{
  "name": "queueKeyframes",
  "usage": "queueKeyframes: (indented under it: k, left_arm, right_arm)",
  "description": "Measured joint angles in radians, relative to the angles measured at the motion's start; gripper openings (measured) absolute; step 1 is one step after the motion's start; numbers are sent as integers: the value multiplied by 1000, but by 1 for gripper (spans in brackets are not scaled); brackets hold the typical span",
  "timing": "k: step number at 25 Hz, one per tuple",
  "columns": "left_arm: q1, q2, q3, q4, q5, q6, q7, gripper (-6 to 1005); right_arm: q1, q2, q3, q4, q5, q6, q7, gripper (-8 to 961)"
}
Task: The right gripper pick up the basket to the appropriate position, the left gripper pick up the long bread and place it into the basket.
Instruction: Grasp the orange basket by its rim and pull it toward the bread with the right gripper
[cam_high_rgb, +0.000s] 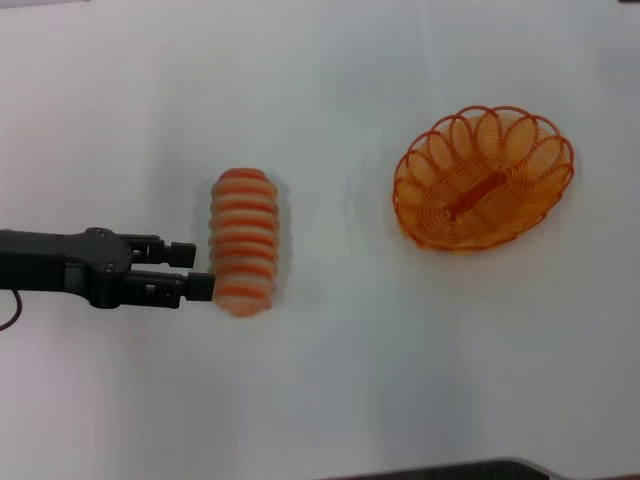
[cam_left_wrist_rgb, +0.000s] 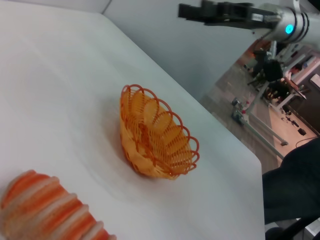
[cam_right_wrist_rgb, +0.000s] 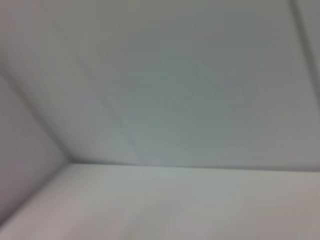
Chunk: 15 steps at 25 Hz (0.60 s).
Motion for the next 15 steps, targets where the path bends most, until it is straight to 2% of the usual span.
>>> queueKeyframes:
  k: [2, 6, 11, 15]
  left_arm:
    - [-2, -2, 0, 0, 0, -1, 0, 779]
    - [-3, -5, -1, -1, -2, -14, 1, 779]
    - [2, -7, -13, -1, -2, -18, 4, 779]
    - [2, -8, -15, -1, -3, -18, 4, 779]
  right_arm:
    - [40, 0, -35, -26, -117, 68, 85, 625]
    - [107, 11, -67, -47, -319, 96, 196, 625]
    - [140, 26, -147, -45, -479, 91, 246, 625]
    - [148, 38, -183, -36, -529, 94, 258, 626]
